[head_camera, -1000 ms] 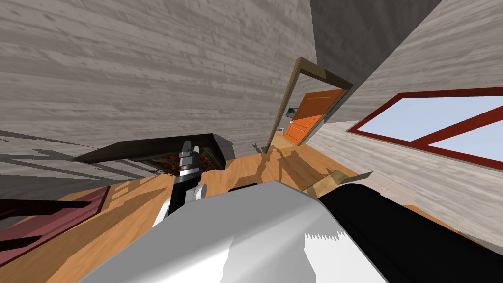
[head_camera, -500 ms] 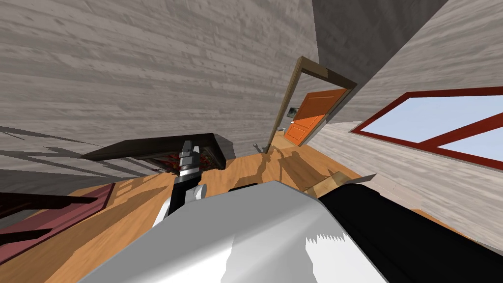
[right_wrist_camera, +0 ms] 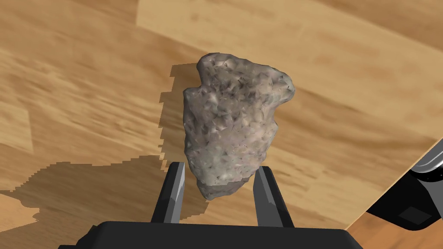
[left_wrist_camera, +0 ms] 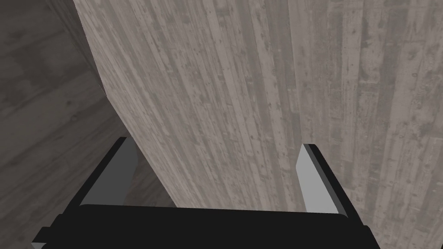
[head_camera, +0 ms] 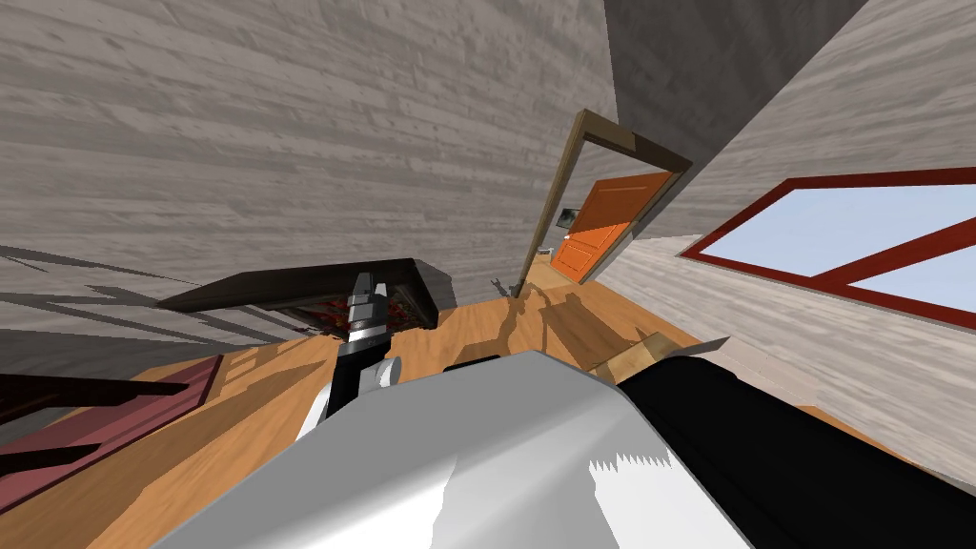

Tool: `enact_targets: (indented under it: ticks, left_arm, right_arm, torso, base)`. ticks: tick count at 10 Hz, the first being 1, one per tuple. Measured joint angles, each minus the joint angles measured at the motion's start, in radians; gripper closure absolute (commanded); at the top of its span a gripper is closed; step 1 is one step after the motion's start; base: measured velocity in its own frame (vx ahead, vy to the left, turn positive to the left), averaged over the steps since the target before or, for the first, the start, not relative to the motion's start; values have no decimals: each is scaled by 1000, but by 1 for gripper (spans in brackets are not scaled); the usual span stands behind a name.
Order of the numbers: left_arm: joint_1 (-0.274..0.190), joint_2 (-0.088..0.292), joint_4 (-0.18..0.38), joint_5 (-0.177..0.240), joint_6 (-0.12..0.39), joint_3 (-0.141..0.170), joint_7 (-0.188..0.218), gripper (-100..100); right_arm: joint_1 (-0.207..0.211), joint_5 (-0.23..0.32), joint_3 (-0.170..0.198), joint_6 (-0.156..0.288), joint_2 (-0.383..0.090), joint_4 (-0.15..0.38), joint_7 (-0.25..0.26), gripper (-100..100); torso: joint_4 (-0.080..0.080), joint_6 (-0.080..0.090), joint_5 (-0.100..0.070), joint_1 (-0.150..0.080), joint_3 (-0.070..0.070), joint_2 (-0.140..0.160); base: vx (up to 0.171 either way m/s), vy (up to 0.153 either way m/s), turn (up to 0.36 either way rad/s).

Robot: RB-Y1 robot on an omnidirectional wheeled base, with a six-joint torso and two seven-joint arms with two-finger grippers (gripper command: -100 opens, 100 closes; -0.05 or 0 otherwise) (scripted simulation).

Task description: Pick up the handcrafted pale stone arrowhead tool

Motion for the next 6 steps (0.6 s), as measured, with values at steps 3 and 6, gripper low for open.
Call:
enact_targets:
  ticks: [3,6]
  left_arm:
    - [0,0,0,0,0,0,0,0]
    - [0,0,0,0,0,0,0,0]
  right_arm:
    - [0,0,0,0,0,0,0,100]
    - [4,-3,-2,-34,-35,0,-4,0]
  torso:
    - [0,0,0,0,0,0]
    - [0,0,1,3,0,-1]
  base:
    - [4,13,-23]
    - [9,32,-39]
